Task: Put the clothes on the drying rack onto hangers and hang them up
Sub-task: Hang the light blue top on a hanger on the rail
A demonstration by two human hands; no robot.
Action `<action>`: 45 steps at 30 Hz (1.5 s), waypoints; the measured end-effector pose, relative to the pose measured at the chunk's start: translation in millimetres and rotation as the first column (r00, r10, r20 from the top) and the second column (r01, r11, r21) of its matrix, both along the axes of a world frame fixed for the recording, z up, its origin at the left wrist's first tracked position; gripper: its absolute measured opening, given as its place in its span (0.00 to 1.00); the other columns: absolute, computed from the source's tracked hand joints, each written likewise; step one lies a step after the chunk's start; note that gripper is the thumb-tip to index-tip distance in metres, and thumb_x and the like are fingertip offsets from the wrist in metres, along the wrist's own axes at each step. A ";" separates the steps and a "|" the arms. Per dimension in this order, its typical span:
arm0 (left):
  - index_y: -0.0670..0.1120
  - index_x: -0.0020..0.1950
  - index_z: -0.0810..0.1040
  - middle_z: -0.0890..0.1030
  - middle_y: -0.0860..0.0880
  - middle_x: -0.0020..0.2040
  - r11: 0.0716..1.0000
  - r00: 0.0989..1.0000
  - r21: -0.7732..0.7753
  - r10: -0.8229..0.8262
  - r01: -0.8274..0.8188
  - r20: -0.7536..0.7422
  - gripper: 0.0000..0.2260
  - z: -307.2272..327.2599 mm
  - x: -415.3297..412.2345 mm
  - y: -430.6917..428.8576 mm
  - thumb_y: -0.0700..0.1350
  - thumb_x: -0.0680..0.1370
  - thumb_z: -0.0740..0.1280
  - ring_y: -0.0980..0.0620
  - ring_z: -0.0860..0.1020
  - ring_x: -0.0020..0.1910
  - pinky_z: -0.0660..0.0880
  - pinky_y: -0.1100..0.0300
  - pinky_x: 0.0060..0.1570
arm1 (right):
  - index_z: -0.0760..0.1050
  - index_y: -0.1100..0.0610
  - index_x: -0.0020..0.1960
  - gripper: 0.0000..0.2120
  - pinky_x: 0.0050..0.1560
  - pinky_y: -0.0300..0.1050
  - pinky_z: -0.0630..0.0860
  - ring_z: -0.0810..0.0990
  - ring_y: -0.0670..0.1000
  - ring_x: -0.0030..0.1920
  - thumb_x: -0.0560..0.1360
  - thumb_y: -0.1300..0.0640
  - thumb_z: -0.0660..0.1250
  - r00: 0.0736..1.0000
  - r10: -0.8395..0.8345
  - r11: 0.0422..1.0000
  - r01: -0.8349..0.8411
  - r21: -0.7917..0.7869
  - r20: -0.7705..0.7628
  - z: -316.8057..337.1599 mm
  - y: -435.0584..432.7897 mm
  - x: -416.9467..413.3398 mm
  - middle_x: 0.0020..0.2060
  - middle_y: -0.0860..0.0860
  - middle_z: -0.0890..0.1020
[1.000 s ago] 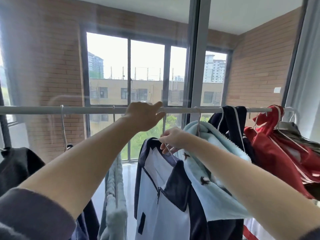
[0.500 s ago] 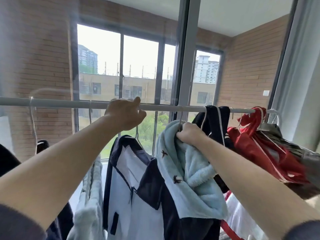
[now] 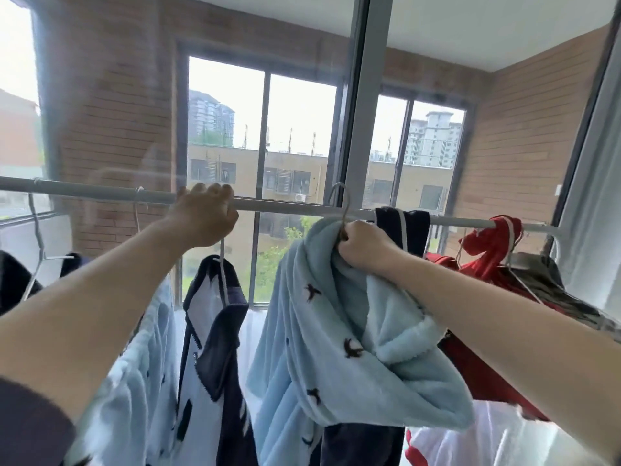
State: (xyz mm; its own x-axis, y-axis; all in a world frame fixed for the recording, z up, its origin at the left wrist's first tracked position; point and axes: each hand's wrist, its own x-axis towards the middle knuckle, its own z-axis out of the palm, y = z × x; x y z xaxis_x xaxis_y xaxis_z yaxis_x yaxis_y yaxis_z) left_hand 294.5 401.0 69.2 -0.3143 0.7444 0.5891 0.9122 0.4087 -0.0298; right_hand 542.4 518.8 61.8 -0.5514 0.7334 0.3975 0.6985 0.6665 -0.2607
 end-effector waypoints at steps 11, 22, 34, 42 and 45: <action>0.48 0.62 0.73 0.74 0.49 0.62 0.881 0.891 0.339 -0.410 0.331 0.195 0.13 -71.0 147.4 -25.4 0.47 0.77 0.62 0.46 0.73 0.60 0.68 0.49 0.61 | 0.77 0.59 0.46 0.12 0.30 0.36 0.72 0.77 0.42 0.27 0.77 0.67 0.56 0.967 0.249 0.947 -0.256 -0.194 -0.062 -5.1 -30.3 111.7 0.26 0.44 0.79; 0.47 0.29 0.68 0.70 0.56 0.27 0.794 0.416 0.418 -0.594 0.441 0.689 0.20 -124.7 220.7 -2.5 0.55 0.77 0.63 0.56 0.67 0.30 0.65 0.58 0.36 | 0.80 0.48 0.49 0.11 0.55 0.50 0.74 0.79 0.53 0.51 0.78 0.53 0.58 0.996 0.071 0.996 -0.073 -0.043 -0.047 -57.8 -72.2 155.6 0.48 0.49 0.83; 0.48 0.30 0.69 0.70 0.55 0.28 0.696 0.722 0.271 -0.692 0.665 0.006 0.20 -152.2 187.4 -26.2 0.56 0.78 0.54 0.53 0.71 0.30 0.73 0.52 0.38 | 0.82 0.49 0.50 0.12 0.56 0.51 0.75 0.81 0.52 0.51 0.79 0.56 0.59 0.979 -0.044 0.996 0.027 -0.090 -0.200 -59.5 -73.3 180.5 0.48 0.50 0.85; 0.48 0.46 0.78 0.83 0.49 0.41 0.601 0.715 -0.448 -0.327 0.662 0.618 0.13 -147.5 182.1 -44.6 0.56 0.78 0.61 0.51 0.81 0.35 0.79 0.52 0.44 | 0.81 0.46 0.50 0.12 0.59 0.50 0.74 0.81 0.50 0.52 0.80 0.56 0.61 0.947 0.017 0.991 -0.057 -0.118 -0.322 -59.0 -77.8 175.5 0.48 0.47 0.84; 0.49 0.39 0.75 0.80 0.52 0.31 0.790 0.645 0.014 -0.511 0.613 0.569 0.10 -140.4 178.5 -47.2 0.52 0.76 0.65 0.52 0.79 0.28 0.80 0.50 0.37 | 0.82 0.49 0.54 0.11 0.61 0.53 0.74 0.81 0.50 0.54 0.80 0.55 0.61 0.939 0.007 0.991 -0.052 -0.122 -0.344 -60.3 -77.5 174.3 0.51 0.48 0.84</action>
State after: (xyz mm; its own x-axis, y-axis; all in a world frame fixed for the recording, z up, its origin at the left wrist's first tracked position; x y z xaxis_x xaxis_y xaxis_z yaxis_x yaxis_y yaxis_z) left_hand 473.0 353.8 -71.2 -0.0153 0.9485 0.3163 0.8525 -0.1529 0.4999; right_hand 716.7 441.3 1.5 -0.4204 0.7758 0.4705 0.5329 0.6308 -0.5640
